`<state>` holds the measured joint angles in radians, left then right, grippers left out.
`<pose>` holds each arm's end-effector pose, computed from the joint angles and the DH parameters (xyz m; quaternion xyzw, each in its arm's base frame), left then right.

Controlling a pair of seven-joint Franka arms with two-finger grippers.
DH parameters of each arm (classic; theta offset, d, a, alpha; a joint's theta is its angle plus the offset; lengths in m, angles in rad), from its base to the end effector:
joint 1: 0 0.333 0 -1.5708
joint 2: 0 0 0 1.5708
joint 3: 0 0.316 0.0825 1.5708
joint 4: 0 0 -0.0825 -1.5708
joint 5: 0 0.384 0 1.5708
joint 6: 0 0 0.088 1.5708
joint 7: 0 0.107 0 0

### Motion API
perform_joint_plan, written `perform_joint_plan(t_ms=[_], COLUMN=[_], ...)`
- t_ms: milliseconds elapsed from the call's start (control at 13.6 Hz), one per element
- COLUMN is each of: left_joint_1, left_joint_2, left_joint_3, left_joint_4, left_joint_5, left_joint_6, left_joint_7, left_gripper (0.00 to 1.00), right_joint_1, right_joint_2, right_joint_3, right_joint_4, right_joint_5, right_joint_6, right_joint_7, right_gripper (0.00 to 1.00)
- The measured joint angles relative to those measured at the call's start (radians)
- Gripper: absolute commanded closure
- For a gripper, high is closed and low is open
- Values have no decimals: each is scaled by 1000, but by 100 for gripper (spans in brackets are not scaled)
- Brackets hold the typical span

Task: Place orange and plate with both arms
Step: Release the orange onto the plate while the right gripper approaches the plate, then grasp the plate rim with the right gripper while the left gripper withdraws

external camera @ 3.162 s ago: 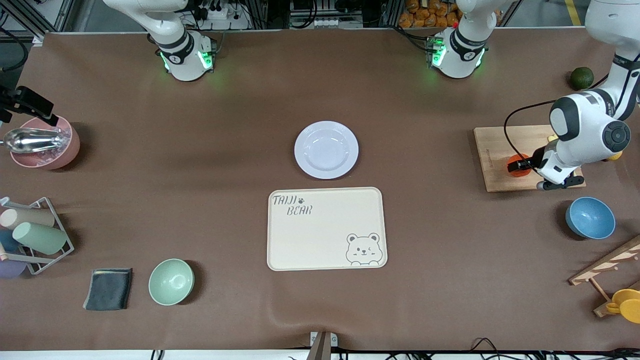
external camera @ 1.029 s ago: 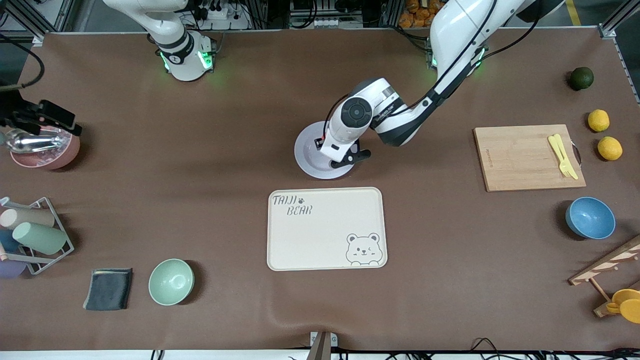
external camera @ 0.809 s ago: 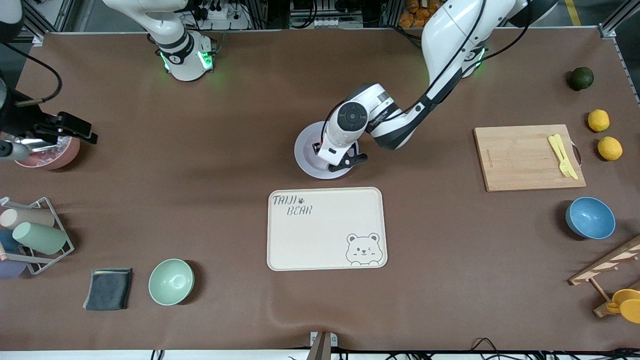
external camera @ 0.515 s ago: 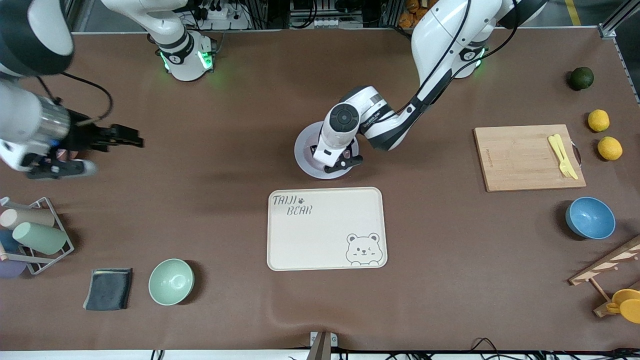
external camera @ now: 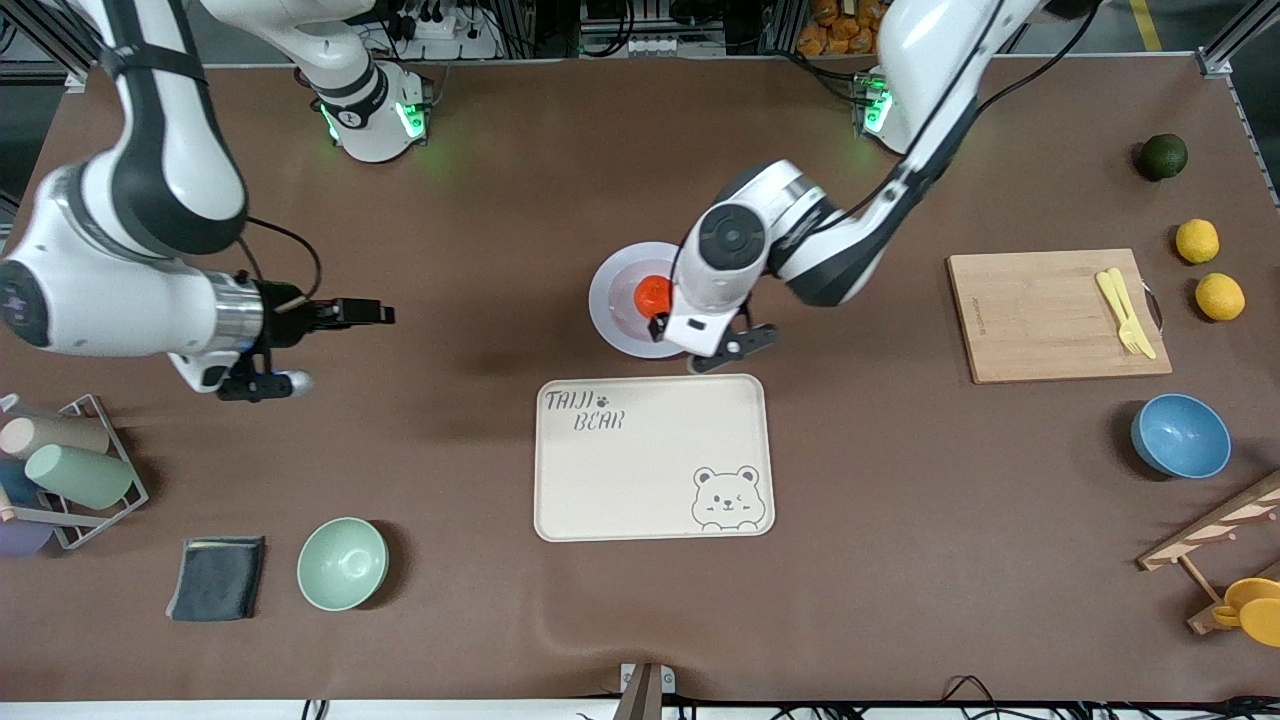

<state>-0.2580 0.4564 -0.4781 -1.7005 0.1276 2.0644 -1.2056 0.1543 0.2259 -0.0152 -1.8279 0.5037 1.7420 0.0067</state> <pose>0.5117 -0.4117 0.3503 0.9741 0.2202 -0.0496 0.0107 0.5739 0.1249 0.3982 -0.9603 0.0166 0.1669 0.2228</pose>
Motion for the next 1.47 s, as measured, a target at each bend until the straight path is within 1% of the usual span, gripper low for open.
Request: perform_joint_plan(t_ms=[147,294,441,588,735,882,1029,1103,1250,1324,1471], left_joint_1=[74,148,214,266,304,341,383,395,390,379,337], left_joint_2=[-112,-191,-249,-294,-330,-349,-361,-369,-393,-407,-436], left_joint_3=[2,4,6,6,8,8,12,21,86,136,260], left_joint_4=[-1,-3,-4,1,39,99,129,134,139,140,140], left_joint_5=[1,1,1,1,1,1,-1,-5,-35,-54,-78], left_joint_6=[-59,-91,-123,-139,-225,-342,-386,-395,-426,-443,-480], left_joint_7=[85,175,240,323,416,550,647,695,789,841,938], left_gripper=[0,0,0,0,0,0,0,0,0,0,0], right_joint_1=[64,123,173,239,311,357,391,411,463,484,505], right_joint_2=[-2,-3,-4,-4,-1,18,53,71,103,115,135], right_joint_3=[2,4,5,5,6,6,5,6,6,6,6], right_joint_4=[-117,-209,-270,-310,-342,-371,-381,-382,-383,-384,-384], right_joint_5=[107,207,316,394,438,448,474,512,574,591,643], right_joint_6=[145,238,293,360,434,510,571,597,659,683,697], right_joint_7=[0,0,0,0,2,2,2,-1,-6,-6,-27], right_gripper=[0,0,0,0,0,0,0,0,0,0,0])
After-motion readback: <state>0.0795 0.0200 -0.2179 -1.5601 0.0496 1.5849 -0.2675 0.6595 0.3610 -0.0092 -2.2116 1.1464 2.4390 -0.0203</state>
